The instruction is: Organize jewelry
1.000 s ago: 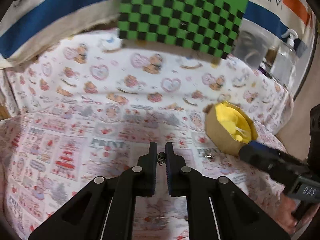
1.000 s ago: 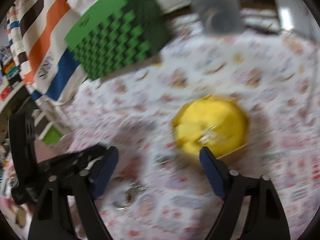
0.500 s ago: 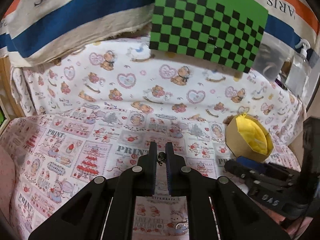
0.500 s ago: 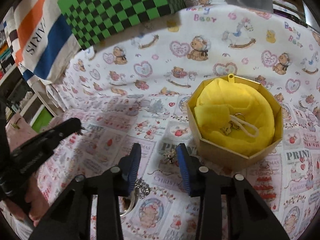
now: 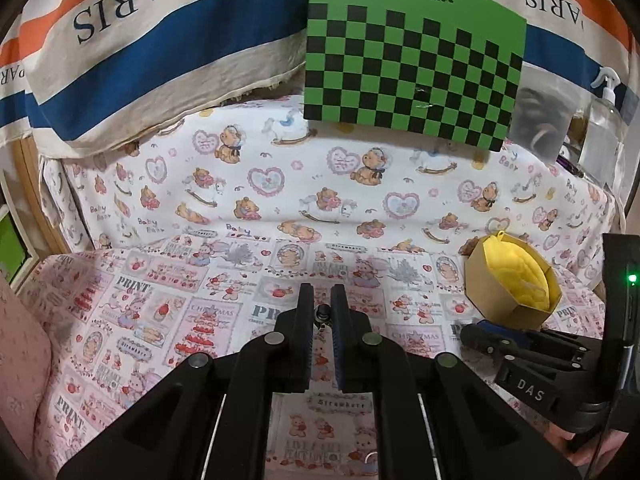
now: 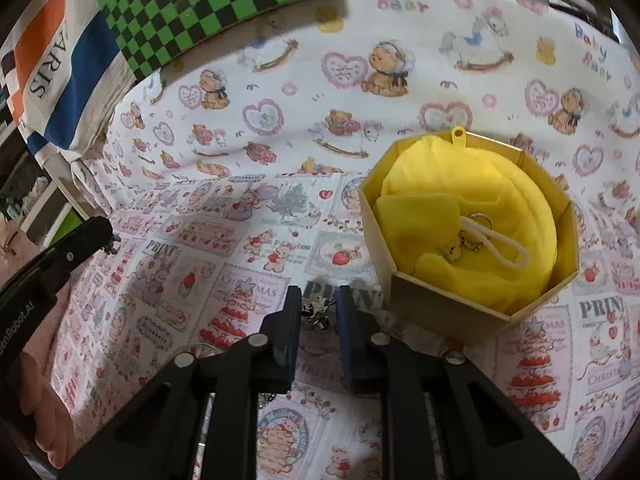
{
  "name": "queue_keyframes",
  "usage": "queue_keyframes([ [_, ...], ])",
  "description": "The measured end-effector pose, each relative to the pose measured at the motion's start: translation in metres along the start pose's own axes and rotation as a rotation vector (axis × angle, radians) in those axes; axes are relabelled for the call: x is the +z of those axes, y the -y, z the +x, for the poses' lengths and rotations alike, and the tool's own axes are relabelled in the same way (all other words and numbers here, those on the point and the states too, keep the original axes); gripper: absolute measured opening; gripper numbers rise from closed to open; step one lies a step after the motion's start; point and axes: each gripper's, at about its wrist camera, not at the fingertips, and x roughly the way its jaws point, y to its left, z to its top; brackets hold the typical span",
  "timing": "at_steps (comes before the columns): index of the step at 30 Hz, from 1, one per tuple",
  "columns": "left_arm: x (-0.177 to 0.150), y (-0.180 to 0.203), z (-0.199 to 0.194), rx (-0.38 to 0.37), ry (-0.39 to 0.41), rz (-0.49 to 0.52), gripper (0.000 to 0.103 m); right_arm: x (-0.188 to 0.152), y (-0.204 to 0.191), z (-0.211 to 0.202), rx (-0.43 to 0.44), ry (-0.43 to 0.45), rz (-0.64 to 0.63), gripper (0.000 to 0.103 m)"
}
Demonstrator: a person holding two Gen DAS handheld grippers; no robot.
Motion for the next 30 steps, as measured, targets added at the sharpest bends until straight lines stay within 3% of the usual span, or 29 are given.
queue_keyframes([
  [20, 0.006, -0.002, -0.038, -0.062, 0.089, -0.026, 0.007, 0.001, -0.001, -0.066, 0.157, 0.127, 0.011, 0.016],
  [23, 0.008, -0.001, -0.047, -0.083, 0.095, -0.019, 0.007, 0.005, 0.003, -0.085, 0.170, 0.176, 0.019, 0.016],
  [26, 0.014, -0.003, -0.072, -0.169, 0.122, -0.027, 0.007, 0.011, 0.010, -0.106, 0.189, 0.231, 0.027, 0.016],
  [28, 0.018, 0.003, -0.088, -0.168, 0.161, 0.007, 0.007, 0.014, 0.020, -0.120, 0.208, 0.274, 0.053, 0.016],
  [30, 0.025, 0.009, -0.092, -0.177, 0.141, 0.001, 0.007, 0.018, 0.032, -0.129, 0.222, 0.306, 0.088, 0.016],
])
